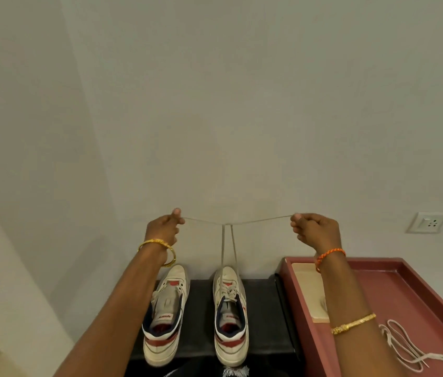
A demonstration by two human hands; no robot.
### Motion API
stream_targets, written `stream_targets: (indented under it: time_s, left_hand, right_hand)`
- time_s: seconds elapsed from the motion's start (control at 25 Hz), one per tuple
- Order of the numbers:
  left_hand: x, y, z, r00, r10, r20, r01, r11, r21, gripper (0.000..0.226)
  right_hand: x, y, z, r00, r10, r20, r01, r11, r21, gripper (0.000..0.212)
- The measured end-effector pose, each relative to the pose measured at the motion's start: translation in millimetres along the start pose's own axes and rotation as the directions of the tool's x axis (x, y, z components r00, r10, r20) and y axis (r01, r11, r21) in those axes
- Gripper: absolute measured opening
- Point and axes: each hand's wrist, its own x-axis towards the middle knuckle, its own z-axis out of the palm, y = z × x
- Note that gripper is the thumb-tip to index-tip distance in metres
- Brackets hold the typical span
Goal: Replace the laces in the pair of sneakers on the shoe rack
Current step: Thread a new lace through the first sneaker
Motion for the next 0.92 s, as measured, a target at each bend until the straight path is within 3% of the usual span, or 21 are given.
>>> stream_targets:
  time_s: [0.04,0.08,0.12,0.16,0.2,0.24,0.28,0.32,0.36,0.4,0.44,0.48,0.52,0.56,0.6,0.64,0.68,0.76,0.84,0.92]
  left_hand:
    - [4,-14,-8,0.991,-0.137,0.002,0.135,0.968,-0.21,0.031]
    - [9,-26,-13,0.971,-0.235,0.055,0.233,0.854,-0.466,0.032]
    - [12,-34,-15,0.955,-0.273,0.114,0.274,0.671,-0.689,0.034]
    - [13,-40,-13,0.951,-0.277,0.141,0.276,0.548,-0.789,0.034]
    - [13,-43,-5,0.957,-0.256,0.138,0.264,0.567,-0.78,0.033]
    - [12,-43,3,0.978,-0.188,0.092,0.203,0.749,-0.631,0.03]
    - [12,-46,10,0.999,-0.028,0.04,0.038,0.955,-0.293,0.024]
    - [13,-50,14,0.969,0.227,0.102,-0.242,0.953,0.18,0.022]
    - [15,-55,16,0.849,0.421,0.321,-0.528,0.635,0.564,0.028]
    - [16,-60,16,0.719,0.428,0.548,-0.671,0.219,0.709,0.037]
    - [16,-62,15,0.65,0.343,0.678,-0.698,-0.083,0.711,0.044]
    - [15,-63,14,0.626,0.273,0.73,-0.695,-0.23,0.682,0.047]
    - [17,-66,10,0.622,0.235,0.747,-0.69,-0.287,0.665,0.047]
    - [22,-71,3,0.637,0.227,0.737,-0.682,-0.28,0.676,0.045]
    - [29,-79,-8,0.679,0.222,0.7,-0.66,-0.232,0.714,0.043]
    - [40,-91,-23,0.732,0.218,0.645,-0.62,-0.177,0.764,0.043]
    - [51,-107,-40,0.791,0.206,0.576,-0.56,-0.135,0.817,0.045]
    - [69,-141,-73,0.919,0.093,0.384,-0.371,-0.129,0.92,0.046]
    - [76,-170,-90,0.983,-0.088,0.159,-0.171,-0.156,0.973,0.047]
    - [78,-182,-82,0.985,-0.168,0.041,-0.069,-0.16,0.985,0.046]
  right_hand:
    - [1,19,-6,0.989,0.124,-0.078,-0.112,0.984,0.141,0.009]
    - [0,34,-10,0.96,0.255,-0.112,-0.205,0.92,0.335,0.009]
    - [-1,45,-10,0.927,0.362,-0.098,-0.26,0.81,0.526,0.012]
    - [-3,49,-9,0.906,0.419,-0.051,-0.271,0.67,0.691,0.015]
    - [-3,49,-6,0.905,0.426,0.005,-0.248,0.516,0.82,0.017]
    - [-2,47,-3,0.915,0.4,0.058,-0.218,0.369,0.904,0.018]
    - [-3,40,3,0.933,0.346,0.098,-0.207,0.295,0.933,0.02]
    - [-6,33,10,0.959,0.264,0.101,-0.198,0.372,0.907,0.023]
    - [-10,28,15,0.991,0.122,0.056,-0.121,0.625,0.771,0.023]
    - [-11,29,20,0.993,-0.121,0.007,0.105,0.888,0.448,0.021]
    - [-8,37,23,0.904,-0.419,0.084,0.42,0.908,0.018,0.017]
    - [-6,51,24,0.731,-0.613,0.298,0.682,0.668,-0.298,0.012]
    - [-2,68,21,0.59,-0.626,0.51,0.804,0.394,-0.446,0.006]
    - [4,88,12,0.514,-0.559,0.651,0.839,0.171,-0.516,0.003]
    - [13,112,0,0.511,-0.47,0.72,0.819,0.012,-0.574,0.014]
    - [24,134,-17,0.56,-0.39,0.731,0.766,-0.091,-0.636,0.023]
    - [33,154,-37,0.654,-0.329,0.682,0.691,-0.107,-0.715,0.029]
    - [48,187,-73,0.837,-0.238,0.493,0.502,-0.025,-0.864,0.034]
    - [54,218,-91,0.913,-0.159,0.377,0.387,0.037,-0.921,0.038]
    - [48,232,-81,0.939,-0.129,0.32,0.322,-0.002,-0.947,0.02]
